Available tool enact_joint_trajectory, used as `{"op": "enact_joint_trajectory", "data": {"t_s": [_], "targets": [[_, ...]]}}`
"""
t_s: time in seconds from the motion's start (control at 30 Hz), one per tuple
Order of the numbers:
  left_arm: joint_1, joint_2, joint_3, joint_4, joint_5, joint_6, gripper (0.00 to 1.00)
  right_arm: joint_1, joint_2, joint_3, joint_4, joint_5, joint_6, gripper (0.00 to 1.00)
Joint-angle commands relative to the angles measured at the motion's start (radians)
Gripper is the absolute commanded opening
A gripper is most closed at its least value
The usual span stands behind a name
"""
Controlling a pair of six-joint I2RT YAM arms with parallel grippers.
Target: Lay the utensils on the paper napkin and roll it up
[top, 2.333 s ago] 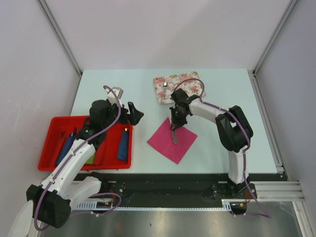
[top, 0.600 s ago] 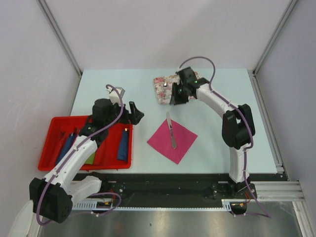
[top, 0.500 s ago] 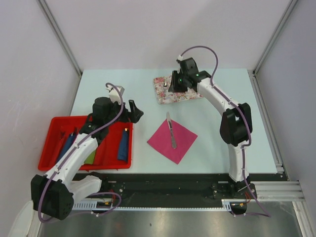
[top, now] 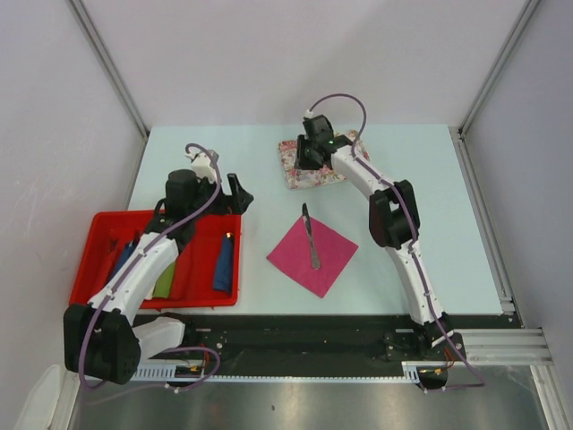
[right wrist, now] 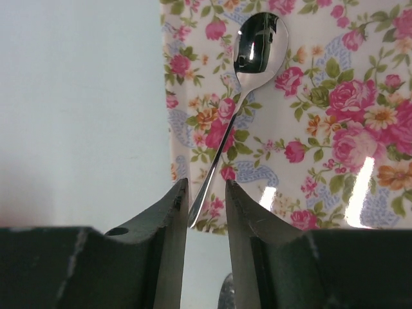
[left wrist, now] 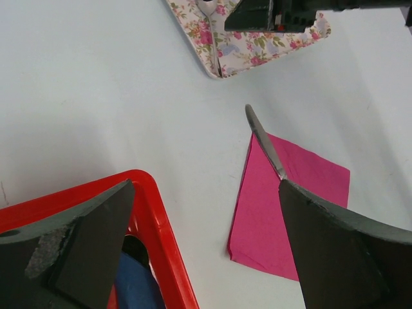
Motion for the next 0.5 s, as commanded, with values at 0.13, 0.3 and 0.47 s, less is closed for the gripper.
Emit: {"op": "enact_joint_trajectory", "data": {"t_s": [0.13,0.3,0.47], "targets": [[0.045,0.005,0.038,0.033,0.008,0.008,1.00,0.026,0.088,0.086,0.038,0.097,-0.031,0.33],[0.059,0.010,0.029,0.039,0.010,0.008,1.00,0.027,0.121,0.089,0.063,0.109,-0.041,0.32],[0.065,0.014,0.021,0.043,0.013,0.006,1.00,0.030,0.145,0.081,0.077,0.141,-0.055,0.31]]}}
